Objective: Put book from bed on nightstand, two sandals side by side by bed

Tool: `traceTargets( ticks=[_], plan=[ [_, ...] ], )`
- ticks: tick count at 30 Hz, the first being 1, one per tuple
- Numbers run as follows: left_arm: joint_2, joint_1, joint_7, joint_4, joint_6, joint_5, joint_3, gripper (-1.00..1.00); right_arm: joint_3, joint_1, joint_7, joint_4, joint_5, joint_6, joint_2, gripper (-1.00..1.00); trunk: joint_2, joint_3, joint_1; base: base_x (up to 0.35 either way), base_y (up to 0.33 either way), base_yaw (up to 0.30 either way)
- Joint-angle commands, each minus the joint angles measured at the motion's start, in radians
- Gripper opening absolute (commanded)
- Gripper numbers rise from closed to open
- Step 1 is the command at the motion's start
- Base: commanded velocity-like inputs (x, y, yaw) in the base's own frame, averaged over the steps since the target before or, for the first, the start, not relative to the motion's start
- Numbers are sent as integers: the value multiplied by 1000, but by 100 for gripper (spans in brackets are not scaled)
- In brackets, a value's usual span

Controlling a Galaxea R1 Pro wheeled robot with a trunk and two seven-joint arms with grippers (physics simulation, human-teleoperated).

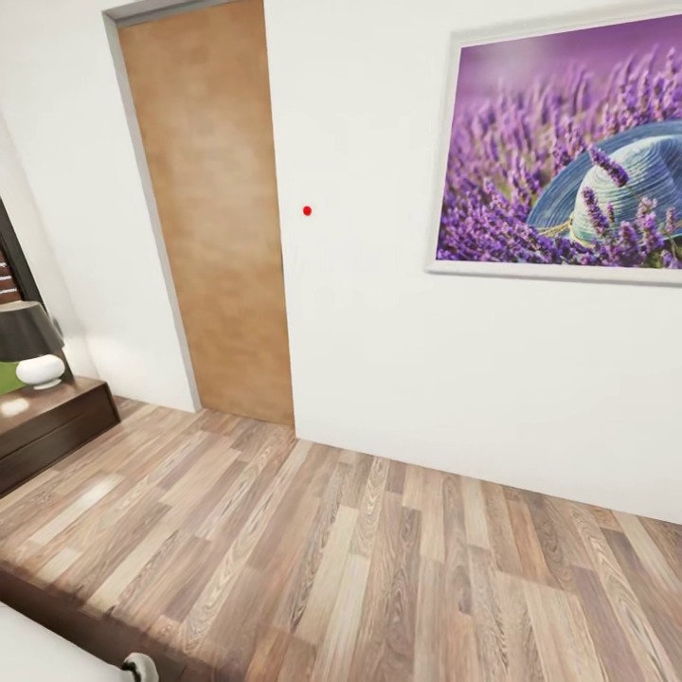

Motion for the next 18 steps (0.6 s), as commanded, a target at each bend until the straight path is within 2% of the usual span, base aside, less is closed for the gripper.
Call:
traceTargets(
  ticks=[1,18],
  plan=[
    [0,0,0,0,-2,9,0,100,1,-1,0,1,0,-3,0,100,0,-1,0,224,0,0],
    [0,0,0,0,-2,9,0,100,1,0,-1,1,0,-3,0,100,0,-1,0,228,0,0]
  ],
)
